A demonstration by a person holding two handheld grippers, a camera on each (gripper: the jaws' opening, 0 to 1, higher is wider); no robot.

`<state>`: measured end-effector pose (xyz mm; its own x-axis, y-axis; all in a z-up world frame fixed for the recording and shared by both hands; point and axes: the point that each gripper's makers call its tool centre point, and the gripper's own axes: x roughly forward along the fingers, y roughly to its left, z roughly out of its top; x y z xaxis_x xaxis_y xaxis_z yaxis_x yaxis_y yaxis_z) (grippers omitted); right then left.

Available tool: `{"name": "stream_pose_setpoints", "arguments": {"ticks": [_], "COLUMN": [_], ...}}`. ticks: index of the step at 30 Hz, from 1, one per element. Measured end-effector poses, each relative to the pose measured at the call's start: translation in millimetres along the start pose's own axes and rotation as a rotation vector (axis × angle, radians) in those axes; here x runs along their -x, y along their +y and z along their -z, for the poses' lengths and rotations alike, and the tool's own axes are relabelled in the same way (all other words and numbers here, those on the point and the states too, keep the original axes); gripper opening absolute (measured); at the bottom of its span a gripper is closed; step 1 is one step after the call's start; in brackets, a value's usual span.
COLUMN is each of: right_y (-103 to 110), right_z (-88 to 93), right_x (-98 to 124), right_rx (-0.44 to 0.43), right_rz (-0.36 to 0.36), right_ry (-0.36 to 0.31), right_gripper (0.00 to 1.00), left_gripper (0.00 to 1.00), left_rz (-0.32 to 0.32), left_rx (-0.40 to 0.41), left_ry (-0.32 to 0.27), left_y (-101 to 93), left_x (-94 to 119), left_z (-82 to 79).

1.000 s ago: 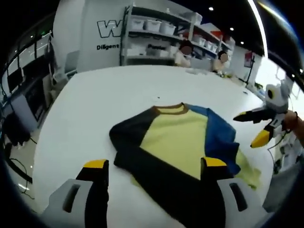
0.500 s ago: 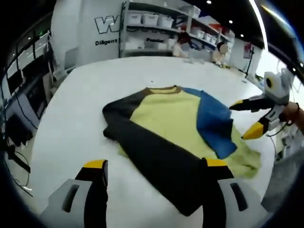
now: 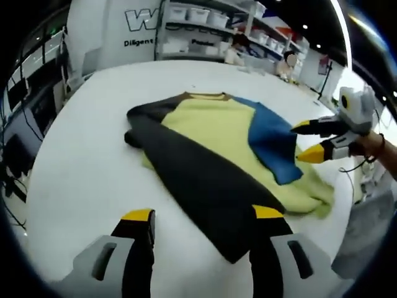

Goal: Fold the garment on the visible template until the final outline fits inside the template.

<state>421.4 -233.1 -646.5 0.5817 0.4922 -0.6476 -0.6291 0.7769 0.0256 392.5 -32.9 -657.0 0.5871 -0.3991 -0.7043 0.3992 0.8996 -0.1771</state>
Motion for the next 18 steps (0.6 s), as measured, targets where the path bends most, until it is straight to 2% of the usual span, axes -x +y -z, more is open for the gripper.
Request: {"name": "stream_pose_setpoints", "arguments": {"ticks": [6, 12, 15, 18], "right_y": [-1.4, -1.7, -3.6, -5.5], "right_z": [3.1, 3.3, 5.4, 10.2], "right_x": [-4.6, -11.0, -14.6, -15.9], "right_rx": [0.024, 0.054, 0.088, 0.086], "right_rz": [0.027, 0.045, 0.061, 0.074], "right_ry": [0.002, -0.001, 0.010, 0.036], "right_gripper": [0.42, 0.35, 0.30, 0.26], "left_gripper": [0.48, 0.36, 0.29, 0.21], "left_rz": [0.000, -0.013, -0.025, -0.061], "left_rx": [-0.011, -0.013, -0.019, -0.050], "left_ry": [-0.005, -0.041, -0.047, -0.047], "left_y": [-1.3, 0.7, 2.4, 6.8], "left_x": [-7.1, -10.7, -12.8, -14.4], "left_z": [5.0, 2.2, 2.1, 2.6]}}
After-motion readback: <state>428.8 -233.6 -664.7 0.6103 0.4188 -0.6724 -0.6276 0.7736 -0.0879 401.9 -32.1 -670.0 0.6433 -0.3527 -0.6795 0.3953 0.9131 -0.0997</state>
